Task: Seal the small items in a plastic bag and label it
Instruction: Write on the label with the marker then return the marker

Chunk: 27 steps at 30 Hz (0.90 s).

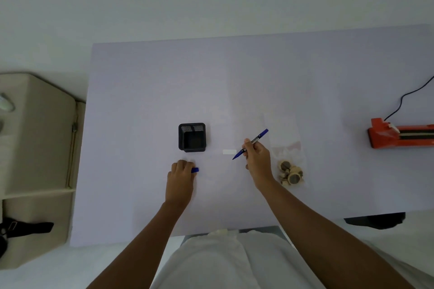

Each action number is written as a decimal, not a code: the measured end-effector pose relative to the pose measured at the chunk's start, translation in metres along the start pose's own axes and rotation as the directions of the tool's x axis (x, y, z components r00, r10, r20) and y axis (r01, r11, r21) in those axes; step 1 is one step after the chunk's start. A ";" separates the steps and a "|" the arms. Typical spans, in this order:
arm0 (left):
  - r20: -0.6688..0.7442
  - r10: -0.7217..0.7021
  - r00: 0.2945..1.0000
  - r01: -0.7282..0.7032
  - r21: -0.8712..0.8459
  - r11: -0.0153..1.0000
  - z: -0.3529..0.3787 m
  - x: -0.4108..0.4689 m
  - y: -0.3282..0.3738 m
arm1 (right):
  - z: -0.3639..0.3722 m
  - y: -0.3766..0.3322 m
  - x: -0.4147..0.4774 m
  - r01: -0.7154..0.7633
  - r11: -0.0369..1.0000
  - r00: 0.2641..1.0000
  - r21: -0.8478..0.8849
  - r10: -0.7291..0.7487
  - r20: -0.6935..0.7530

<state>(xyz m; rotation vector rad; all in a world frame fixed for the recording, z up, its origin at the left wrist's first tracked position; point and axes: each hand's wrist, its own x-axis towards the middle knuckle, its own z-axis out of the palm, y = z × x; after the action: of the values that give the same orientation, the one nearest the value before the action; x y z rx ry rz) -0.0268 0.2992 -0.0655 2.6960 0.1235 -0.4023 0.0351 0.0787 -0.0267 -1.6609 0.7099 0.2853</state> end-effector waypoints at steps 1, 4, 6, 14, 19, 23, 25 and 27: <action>-0.005 0.005 1.000 -0.005 0.006 1.000 0.000 0.000 0.000 | -0.002 0.001 0.001 -0.005 1.000 1.000 0.007 0.005 -0.007; 0.003 -0.002 1.000 0.002 0.035 0.999 -0.002 0.001 0.003 | -0.006 0.003 0.005 -0.001 1.000 1.000 0.016 0.002 -0.023; -0.019 -0.016 1.000 0.017 0.065 0.998 -0.004 0.002 0.010 | -0.006 0.003 0.008 0.002 1.000 0.999 0.023 -0.001 -0.032; -0.054 0.130 0.990 -0.139 -0.234 0.962 0.000 0.021 0.077 | -0.009 0.004 0.021 -0.003 0.999 0.999 0.051 0.005 -0.034; 0.025 0.097 0.995 -0.087 -0.262 0.961 0.017 0.051 0.108 | -0.008 0.008 0.028 -0.016 0.999 1.000 -0.030 0.015 -0.018; 0.063 0.018 0.998 -0.004 -0.212 0.977 0.028 0.062 0.112 | -0.011 0.012 0.031 -0.031 0.997 0.999 -0.071 0.030 -0.022; 0.060 0.009 0.998 0.001 -0.174 0.985 0.032 0.064 0.114 | -0.013 0.013 0.030 -0.020 0.997 1.000 -0.079 0.019 -0.022; 0.059 0.001 0.998 0.008 -0.148 0.989 0.033 0.067 0.115 | -0.013 0.014 0.031 -0.001 0.994 0.999 -0.112 -0.004 -0.043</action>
<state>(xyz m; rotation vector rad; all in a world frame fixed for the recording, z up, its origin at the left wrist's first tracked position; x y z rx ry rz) 0.0450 0.1823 -0.0695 2.5360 0.1355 -0.4554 0.0480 0.0566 -0.0520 -1.7784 0.7358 0.2934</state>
